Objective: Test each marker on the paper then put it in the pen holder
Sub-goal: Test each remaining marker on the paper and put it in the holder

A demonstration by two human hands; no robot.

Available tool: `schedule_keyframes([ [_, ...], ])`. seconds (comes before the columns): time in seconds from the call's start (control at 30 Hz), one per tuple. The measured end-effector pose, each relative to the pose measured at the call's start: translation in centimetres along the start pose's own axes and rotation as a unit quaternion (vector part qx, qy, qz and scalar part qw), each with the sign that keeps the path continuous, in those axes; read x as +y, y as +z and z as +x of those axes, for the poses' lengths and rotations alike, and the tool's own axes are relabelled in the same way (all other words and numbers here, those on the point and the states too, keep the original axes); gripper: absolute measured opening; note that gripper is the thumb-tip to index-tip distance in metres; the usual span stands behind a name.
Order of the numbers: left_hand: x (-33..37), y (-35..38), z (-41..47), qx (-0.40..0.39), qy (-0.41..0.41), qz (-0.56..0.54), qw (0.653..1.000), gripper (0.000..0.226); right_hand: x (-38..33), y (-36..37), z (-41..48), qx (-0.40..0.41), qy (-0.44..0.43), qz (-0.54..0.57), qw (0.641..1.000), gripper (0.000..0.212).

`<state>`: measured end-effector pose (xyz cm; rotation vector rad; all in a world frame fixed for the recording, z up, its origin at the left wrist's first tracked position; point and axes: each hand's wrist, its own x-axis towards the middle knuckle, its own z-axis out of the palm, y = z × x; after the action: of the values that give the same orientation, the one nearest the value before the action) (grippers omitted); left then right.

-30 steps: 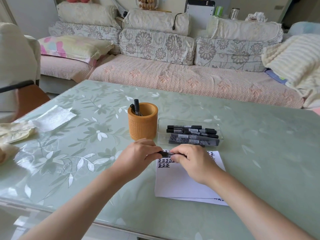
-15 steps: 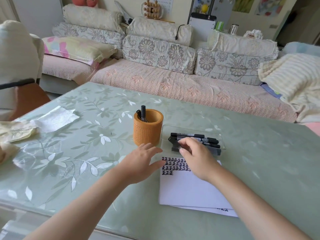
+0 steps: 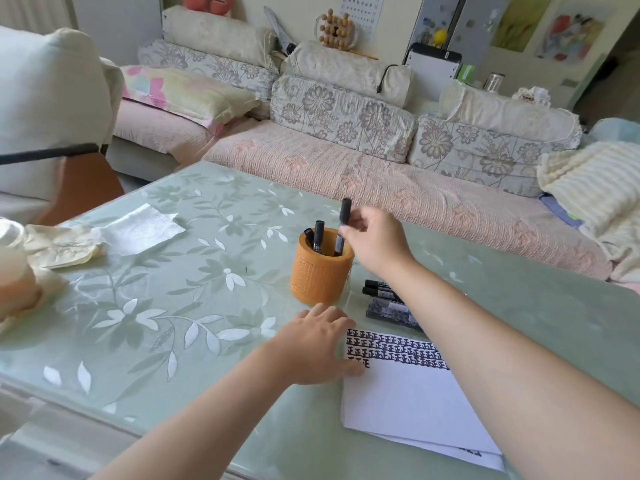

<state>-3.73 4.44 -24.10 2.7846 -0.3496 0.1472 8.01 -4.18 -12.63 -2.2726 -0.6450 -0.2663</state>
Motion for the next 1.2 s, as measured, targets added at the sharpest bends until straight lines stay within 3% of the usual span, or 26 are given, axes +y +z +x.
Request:
schedule_keyframes([
  [0.13,0.0,-0.1,-0.1,-0.006,0.004,0.003,1.000,0.075,0.6,1.6,-0.1,-0.073,0.006,-0.185,0.980,0.023],
  [0.27,0.0,-0.2,0.1,-0.012,0.005,0.005,1.000,0.074,0.9,1.6,0.6,-0.147,0.028,-0.164,0.975,0.024],
  [0.4,0.1,-0.3,0.3,-0.018,-0.001,0.004,1.000,0.075,2.3,-0.1,0.2,-0.088,0.024,-0.117,0.989,0.020],
  [0.5,0.1,-0.1,0.4,-0.017,-0.003,0.002,1.000,0.077,4.3,-1.9,-0.8,-0.102,0.045,-0.187,0.976,0.029],
  [0.6,0.2,0.0,0.5,-0.019,-0.009,0.005,1.000,0.080,6.4,-3.0,-2.2,-0.175,0.043,-0.284,0.942,0.026],
  [0.7,0.4,0.0,0.6,-0.014,-0.009,0.011,1.000,0.082,8.0,-3.3,-3.2,-0.200,0.013,-0.331,0.922,0.020],
  [0.9,0.4,0.2,0.5,-0.012,-0.002,0.024,1.000,0.080,9.4,-4.1,-3.4,-0.186,0.014,-0.332,0.925,0.020],
  [1.2,0.5,0.1,0.6,-0.019,-0.004,0.026,0.999,0.081,10.0,-4.3,-3.6,-0.170,0.115,-0.251,0.946,0.015],
])
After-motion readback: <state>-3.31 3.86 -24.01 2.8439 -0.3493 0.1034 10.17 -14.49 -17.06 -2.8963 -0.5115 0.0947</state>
